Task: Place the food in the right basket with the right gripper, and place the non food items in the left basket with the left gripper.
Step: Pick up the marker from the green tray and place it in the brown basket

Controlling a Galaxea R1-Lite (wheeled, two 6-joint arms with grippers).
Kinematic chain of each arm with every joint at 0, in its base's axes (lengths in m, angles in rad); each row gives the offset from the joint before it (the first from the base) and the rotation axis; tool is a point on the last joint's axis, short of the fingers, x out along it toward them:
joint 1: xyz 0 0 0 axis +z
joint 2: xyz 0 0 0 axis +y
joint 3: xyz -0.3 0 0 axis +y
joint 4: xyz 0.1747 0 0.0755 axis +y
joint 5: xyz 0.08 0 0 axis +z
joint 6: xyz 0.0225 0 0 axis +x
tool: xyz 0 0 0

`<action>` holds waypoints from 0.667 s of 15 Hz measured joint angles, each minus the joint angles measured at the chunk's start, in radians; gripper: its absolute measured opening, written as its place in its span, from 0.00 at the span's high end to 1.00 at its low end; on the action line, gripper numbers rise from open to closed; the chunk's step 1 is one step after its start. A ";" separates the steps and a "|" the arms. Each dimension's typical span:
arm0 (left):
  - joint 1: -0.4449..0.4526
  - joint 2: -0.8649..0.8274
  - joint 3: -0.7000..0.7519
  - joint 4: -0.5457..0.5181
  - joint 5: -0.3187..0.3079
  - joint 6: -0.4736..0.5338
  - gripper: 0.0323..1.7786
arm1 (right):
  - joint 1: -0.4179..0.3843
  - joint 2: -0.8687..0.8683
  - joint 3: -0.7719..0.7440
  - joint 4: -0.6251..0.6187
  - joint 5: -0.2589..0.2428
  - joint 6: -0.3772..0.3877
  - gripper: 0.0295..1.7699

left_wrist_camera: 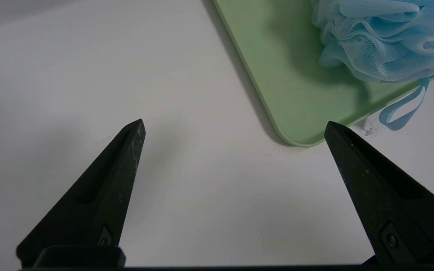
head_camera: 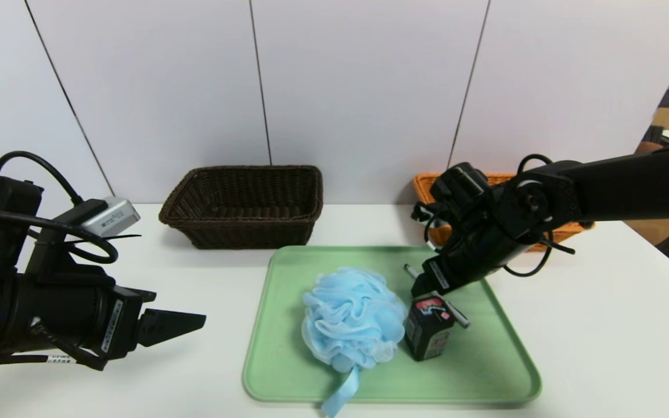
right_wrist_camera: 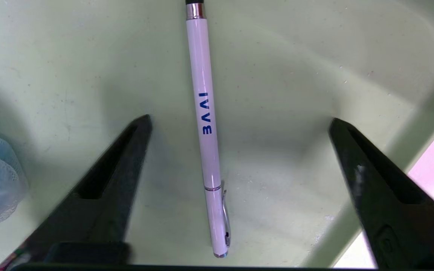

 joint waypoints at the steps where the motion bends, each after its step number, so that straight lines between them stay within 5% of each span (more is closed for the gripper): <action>1: 0.000 0.000 0.000 0.000 0.000 0.000 0.05 | 0.000 0.000 0.000 0.000 0.000 0.000 0.25; 6: 0.000 -0.003 0.000 0.000 0.000 0.000 0.05 | 0.000 0.000 0.003 -0.001 -0.001 0.001 0.58; 8: 0.000 -0.004 0.000 0.000 0.001 0.000 0.05 | 0.000 0.000 0.005 -0.001 0.000 0.002 0.96; 10: 0.000 -0.006 0.000 0.000 0.000 0.000 0.05 | 0.000 0.000 0.007 -0.001 0.000 0.001 0.96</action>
